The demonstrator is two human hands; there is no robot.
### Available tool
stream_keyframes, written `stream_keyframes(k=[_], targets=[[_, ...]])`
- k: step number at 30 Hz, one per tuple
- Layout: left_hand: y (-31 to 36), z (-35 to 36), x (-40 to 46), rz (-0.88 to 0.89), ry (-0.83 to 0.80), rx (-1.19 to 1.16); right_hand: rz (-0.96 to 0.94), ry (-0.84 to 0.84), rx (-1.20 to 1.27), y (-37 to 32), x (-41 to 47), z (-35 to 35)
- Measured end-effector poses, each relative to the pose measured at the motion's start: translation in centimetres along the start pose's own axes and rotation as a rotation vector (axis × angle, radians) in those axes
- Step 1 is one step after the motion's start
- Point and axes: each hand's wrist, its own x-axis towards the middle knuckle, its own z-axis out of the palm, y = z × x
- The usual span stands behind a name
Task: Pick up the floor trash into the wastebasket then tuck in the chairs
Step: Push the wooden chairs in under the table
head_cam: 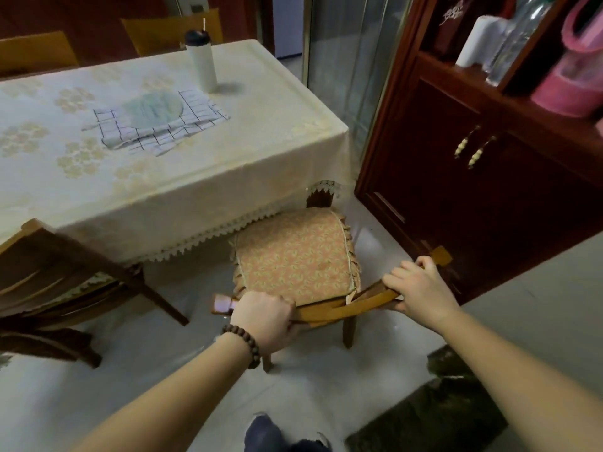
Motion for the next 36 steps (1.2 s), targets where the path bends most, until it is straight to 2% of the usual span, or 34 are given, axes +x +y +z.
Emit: stream_keyframes(k=[6,13,19,27,30,36], targets=[[-3.7,-1.2,2.6,-0.036,0.131,0.006,-0.076,0.171,0.098,1.7,4.0,-0.8],[-8.6,-1.7,5.4,-0.046,0.298,0.015,-0.132,0.254,0.128,2.1,8.2,-1.8],[-9.6,-2.8,6.9,-0.091,0.291,-0.024,-0.213,0.283,0.122,3.9,10.7,-2.7],[-4.2,-2.0,7.8,-0.184,0.305,-0.047,-0.418,0.373,0.120,8.8,10.9,-0.1],[-0.8,-1.9,9.2,-0.270,0.299,-0.023,-0.483,0.402,0.103,11.9,11.3,0.9],[8.4,-0.6,10.3,-0.489,0.253,-0.100,-0.629,0.353,0.076,16.7,9.6,4.5]])
